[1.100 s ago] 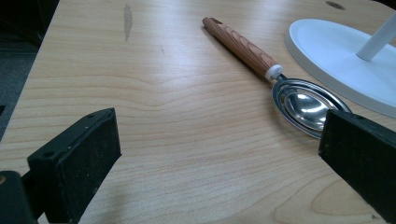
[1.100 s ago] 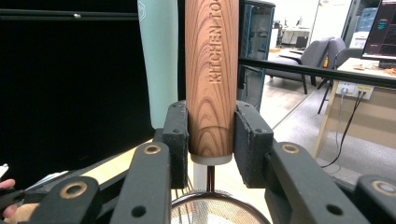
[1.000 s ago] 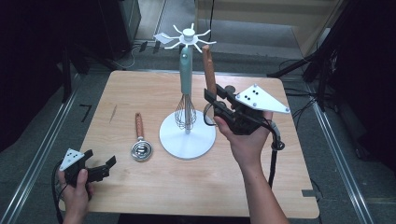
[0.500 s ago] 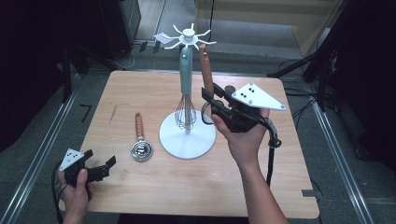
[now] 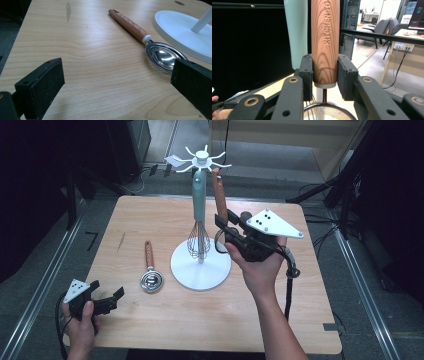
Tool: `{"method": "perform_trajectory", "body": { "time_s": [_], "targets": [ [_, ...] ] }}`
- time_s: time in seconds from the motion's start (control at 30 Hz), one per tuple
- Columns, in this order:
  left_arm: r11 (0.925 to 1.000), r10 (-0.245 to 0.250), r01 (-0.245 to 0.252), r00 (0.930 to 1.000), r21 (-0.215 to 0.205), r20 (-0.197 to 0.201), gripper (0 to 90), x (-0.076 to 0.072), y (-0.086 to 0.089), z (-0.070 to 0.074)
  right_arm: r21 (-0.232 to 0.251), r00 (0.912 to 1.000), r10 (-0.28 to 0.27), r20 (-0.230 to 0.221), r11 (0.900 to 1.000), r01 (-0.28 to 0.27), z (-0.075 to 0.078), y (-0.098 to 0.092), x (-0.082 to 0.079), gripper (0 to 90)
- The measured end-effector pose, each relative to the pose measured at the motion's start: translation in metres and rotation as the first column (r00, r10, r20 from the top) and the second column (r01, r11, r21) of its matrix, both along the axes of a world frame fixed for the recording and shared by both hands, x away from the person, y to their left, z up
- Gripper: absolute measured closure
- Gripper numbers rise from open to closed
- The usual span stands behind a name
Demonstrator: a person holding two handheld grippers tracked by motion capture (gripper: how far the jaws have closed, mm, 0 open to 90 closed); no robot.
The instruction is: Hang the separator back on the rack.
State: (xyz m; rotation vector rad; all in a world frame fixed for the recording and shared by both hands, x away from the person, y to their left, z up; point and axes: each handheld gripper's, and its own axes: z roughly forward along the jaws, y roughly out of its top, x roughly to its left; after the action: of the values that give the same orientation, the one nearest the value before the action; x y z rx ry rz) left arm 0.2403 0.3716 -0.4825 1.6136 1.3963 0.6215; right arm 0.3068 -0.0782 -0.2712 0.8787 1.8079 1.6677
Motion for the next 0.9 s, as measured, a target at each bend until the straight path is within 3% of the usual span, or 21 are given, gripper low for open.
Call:
{"method": "perform_trajectory", "body": {
  "time_s": [0.6, 0.9],
  "targets": [
    [1.0, 0.004, -0.004, 1.0, -0.001, -0.002, 0.0, 0.0005, 0.0001, -0.0002, -0.002, 1.0, 0.002, -0.007, 1.0, -0.002, -0.0039, -0.0001, 0.0013, 70.2],
    [1.0, 0.005, -0.005, 1.0, -0.002, -0.002, 0.0, 0.0006, 0.0001, -0.0003, -0.012, 0.9997, 0.02, 0.011, 1.0, -0.019, -0.005, -0.0012, 0.0026, 69.4]
  ]
}}
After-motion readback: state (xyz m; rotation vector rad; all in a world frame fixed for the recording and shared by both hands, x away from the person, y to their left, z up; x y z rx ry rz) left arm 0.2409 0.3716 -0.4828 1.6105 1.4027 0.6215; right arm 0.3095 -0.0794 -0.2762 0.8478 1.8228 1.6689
